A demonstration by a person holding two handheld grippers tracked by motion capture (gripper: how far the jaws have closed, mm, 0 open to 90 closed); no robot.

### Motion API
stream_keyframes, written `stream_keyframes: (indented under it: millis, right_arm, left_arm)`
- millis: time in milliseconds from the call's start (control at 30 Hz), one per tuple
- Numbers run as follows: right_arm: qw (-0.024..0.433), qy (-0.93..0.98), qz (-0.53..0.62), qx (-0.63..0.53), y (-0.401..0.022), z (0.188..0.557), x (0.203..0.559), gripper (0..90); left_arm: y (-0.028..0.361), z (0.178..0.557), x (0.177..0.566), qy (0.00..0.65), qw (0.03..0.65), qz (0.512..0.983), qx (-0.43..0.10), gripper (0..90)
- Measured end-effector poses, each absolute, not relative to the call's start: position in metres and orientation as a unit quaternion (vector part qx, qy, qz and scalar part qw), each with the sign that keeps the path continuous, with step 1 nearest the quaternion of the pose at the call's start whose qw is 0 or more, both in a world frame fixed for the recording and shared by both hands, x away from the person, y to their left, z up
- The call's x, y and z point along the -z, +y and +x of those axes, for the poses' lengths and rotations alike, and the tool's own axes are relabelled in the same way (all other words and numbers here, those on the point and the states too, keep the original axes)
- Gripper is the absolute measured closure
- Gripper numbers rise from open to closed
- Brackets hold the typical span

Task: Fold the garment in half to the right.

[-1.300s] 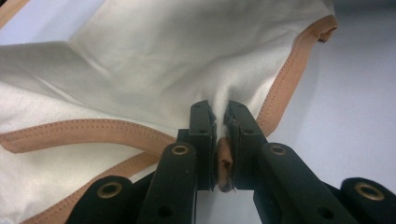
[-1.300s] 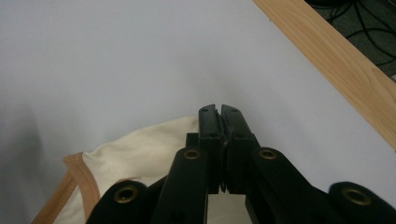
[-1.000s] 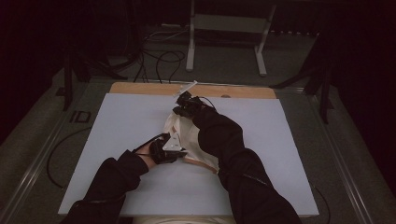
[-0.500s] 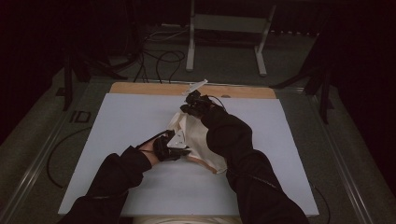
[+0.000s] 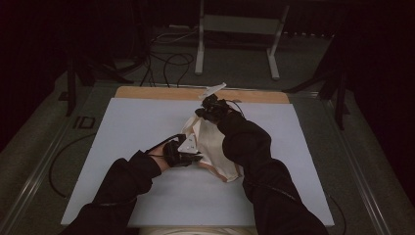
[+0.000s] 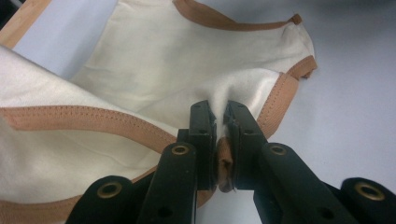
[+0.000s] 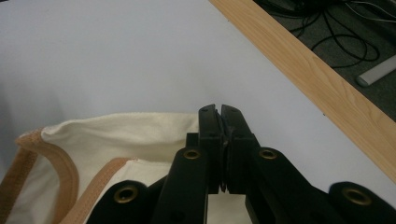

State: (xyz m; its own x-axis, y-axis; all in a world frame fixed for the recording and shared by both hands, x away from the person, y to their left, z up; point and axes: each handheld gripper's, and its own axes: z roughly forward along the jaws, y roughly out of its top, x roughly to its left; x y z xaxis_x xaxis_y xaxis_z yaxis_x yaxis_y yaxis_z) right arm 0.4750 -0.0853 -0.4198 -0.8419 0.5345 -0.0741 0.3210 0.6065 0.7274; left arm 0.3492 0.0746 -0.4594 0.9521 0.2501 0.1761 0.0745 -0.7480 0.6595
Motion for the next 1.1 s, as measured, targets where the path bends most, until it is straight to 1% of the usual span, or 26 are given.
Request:
stream_keyframes:
  millis: [567, 1100]
  right_arm:
    - [0.155, 0.873, 0.263, -0.380, -0.117, 0.471, 0.414, 88.6]
    - [0.163, 0.864, 0.286, -0.382, -0.144, 0.470, 0.417, 88.6]
  left_arm:
    - [0.056, 0.351, 0.450, 0.071, 0.336, 0.930, -0.130, 82.1]
    - [0.042, 0.354, 0.447, 0.065, 0.335, 0.932, -0.123, 82.1]
